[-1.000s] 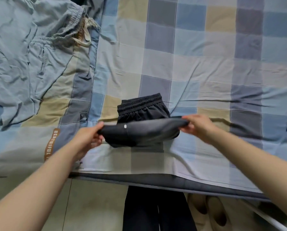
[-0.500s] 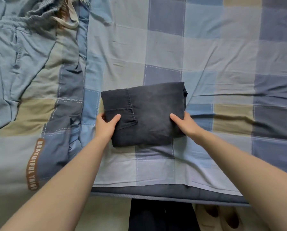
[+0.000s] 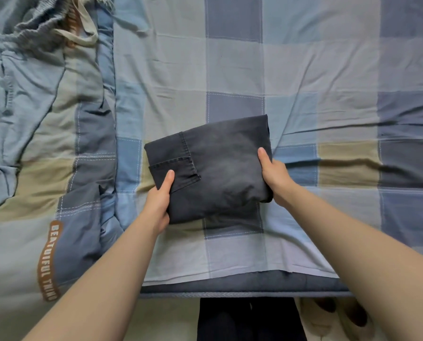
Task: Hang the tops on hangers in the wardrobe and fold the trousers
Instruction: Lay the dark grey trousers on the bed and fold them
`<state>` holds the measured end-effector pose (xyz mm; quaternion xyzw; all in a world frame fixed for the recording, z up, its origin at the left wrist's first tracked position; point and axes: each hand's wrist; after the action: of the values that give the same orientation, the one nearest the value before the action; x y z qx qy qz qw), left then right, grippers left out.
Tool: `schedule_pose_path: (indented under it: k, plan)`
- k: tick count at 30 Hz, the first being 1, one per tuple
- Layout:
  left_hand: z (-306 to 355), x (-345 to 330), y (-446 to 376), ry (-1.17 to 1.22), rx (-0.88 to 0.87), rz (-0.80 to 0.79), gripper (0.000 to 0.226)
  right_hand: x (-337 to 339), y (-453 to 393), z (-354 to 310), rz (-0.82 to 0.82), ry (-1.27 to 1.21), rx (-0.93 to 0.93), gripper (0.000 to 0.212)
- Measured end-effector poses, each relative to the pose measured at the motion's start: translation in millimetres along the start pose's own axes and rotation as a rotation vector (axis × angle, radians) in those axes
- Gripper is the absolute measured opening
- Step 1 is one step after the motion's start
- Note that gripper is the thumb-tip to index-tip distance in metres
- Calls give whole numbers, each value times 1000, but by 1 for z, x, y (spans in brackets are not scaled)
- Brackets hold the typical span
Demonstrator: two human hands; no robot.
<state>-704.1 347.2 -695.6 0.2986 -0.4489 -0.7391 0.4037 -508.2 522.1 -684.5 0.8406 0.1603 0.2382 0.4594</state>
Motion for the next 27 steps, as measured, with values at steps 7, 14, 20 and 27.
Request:
schedule_pose_path:
  k: [7, 14, 20, 27]
  plan:
    - [8, -7, 29, -21, -77, 32, 37, 16, 31, 13, -108, -249, -159, 56]
    - [12, -35, 98, -185, -105, -23, 48, 64, 99, 37, -77, -434, -182, 66]
    - [8, -76, 173, -339, -198, -57, 50, 120, 187, 54, 74, -525, -138, 83]
    - [-40, -115, 267, -386, -238, -244, 55, 183, 305, 112, 235, -759, -75, 79]
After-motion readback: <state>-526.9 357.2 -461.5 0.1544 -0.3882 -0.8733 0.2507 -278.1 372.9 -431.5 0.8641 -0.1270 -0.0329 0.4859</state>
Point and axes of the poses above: each hand's wrist, its own y-axis away from the middle knuckle, its own x-axis out of the back of the hand, z = x × y, and after that the axes turned 6 degrees about y, right-handed
